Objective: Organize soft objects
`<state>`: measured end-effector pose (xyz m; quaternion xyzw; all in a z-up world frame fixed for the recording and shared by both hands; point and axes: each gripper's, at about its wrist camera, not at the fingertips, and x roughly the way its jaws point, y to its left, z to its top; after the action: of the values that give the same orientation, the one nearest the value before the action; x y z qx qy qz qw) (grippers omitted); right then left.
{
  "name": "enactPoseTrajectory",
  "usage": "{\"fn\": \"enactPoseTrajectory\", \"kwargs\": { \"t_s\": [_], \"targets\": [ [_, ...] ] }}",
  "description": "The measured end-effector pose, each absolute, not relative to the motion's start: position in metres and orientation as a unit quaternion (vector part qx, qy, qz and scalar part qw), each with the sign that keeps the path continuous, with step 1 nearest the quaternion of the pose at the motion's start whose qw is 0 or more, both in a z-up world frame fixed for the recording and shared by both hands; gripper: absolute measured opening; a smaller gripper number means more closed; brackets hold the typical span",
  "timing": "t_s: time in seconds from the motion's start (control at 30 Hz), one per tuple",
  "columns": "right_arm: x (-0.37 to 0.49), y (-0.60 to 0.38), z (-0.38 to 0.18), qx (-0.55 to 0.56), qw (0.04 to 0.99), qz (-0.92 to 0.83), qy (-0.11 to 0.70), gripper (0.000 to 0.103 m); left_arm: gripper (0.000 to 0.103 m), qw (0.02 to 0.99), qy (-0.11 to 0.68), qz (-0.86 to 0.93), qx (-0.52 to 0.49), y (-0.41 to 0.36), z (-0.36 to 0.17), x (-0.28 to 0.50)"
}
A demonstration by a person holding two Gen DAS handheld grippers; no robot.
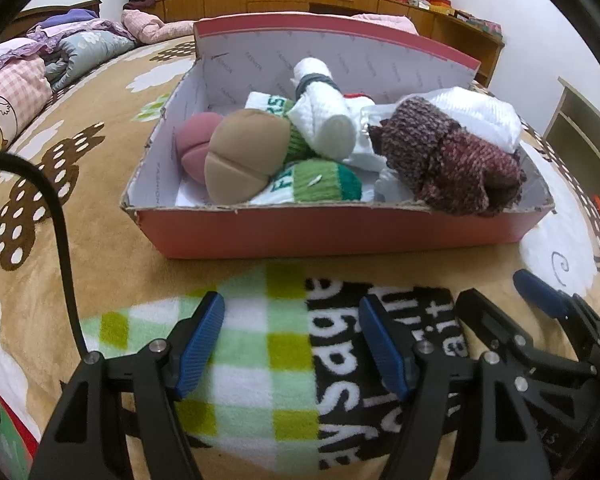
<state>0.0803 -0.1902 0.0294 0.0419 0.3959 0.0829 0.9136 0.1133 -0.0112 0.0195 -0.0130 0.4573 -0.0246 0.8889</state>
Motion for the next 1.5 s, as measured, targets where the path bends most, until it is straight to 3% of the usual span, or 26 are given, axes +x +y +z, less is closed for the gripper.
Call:
{"fn": "enactPoseTrajectory", "kwargs": {
  "t_s": [1.5],
  "targets": [
    [0.0799,-0.1896,0.0289,0.04,0.914,0.083,0.395,0.084,0.074,0.89,0.455,-0.024,-0.008,-0.0114,0.0203,0.1118]
  ]
}}
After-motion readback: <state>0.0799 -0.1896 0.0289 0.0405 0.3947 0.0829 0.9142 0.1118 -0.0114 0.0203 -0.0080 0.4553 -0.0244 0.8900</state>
